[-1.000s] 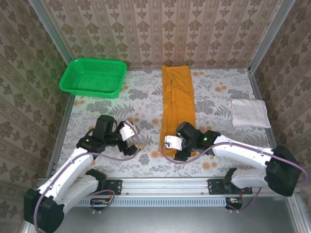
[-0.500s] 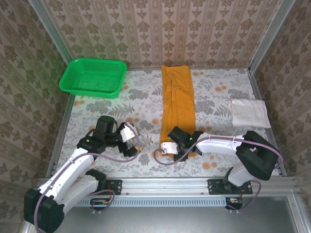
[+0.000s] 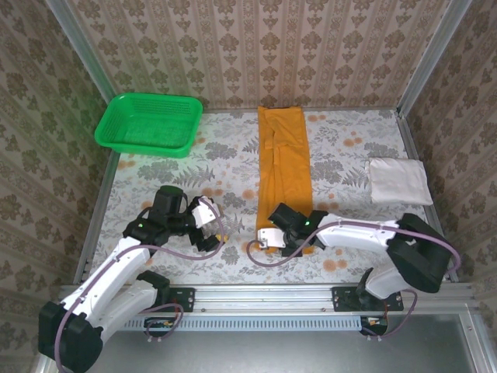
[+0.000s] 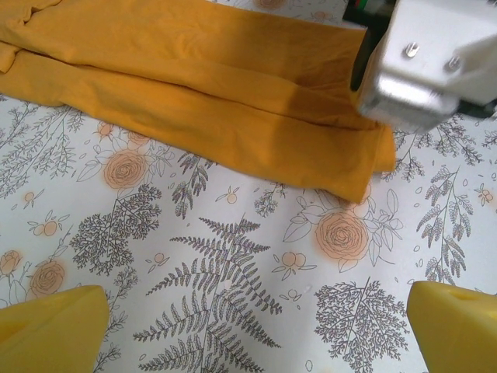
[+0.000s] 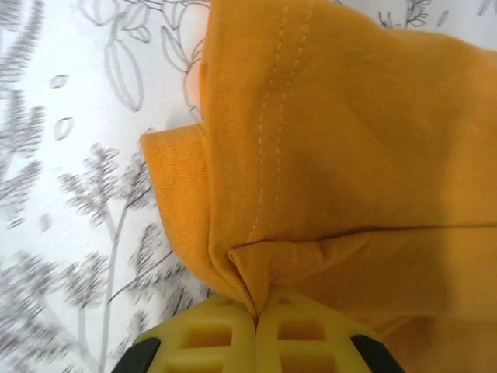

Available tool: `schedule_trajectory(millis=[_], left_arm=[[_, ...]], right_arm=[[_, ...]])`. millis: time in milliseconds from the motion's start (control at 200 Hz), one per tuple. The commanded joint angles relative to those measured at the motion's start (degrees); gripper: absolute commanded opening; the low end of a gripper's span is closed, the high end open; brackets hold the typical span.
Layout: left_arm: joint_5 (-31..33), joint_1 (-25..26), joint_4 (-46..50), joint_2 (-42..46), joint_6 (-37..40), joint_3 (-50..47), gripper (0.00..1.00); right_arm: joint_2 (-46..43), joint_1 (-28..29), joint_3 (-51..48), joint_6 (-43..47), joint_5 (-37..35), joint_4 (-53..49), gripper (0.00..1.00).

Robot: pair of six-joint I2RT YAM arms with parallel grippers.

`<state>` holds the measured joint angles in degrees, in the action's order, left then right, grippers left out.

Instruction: Fold and stack the t-shirts

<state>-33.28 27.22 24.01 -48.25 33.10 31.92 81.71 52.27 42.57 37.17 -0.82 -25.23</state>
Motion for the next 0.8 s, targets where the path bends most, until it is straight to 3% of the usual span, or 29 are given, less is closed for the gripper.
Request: schedule_trajectory(millis=[0, 135, 215, 515, 795], left_arm=[[-2.0, -0.5, -1.0, 0.9, 1.6, 0.0, 1.0], [-2.3, -0.4, -1.6, 0.5, 1.7, 0.1, 1.0], [-2.6, -0.5, -2.1, -0.1, 1.8, 0.1, 1.0], [-3.1, -0.7, -2.6, -1.0, 2.9, 0.4, 1.0], [-4.8, -0.8, -3.2, -2.0, 2.7, 0.1, 1.0]], right_arm=[[-7.2, 0.5, 2.8, -2.9, 6.2, -12.0, 0.0], [-8.2, -0.2, 9.0, -0.3, 7.9, -21.5, 0.0], [-6.8, -3.7, 12.8, 3.4, 9.1, -24.2, 0.0], [6.8, -17.2, 27.5, 18.3, 4.7, -23.6, 0.0], [20.4, -24.3, 42.4, 23.0, 6.0, -22.1, 0.0]])
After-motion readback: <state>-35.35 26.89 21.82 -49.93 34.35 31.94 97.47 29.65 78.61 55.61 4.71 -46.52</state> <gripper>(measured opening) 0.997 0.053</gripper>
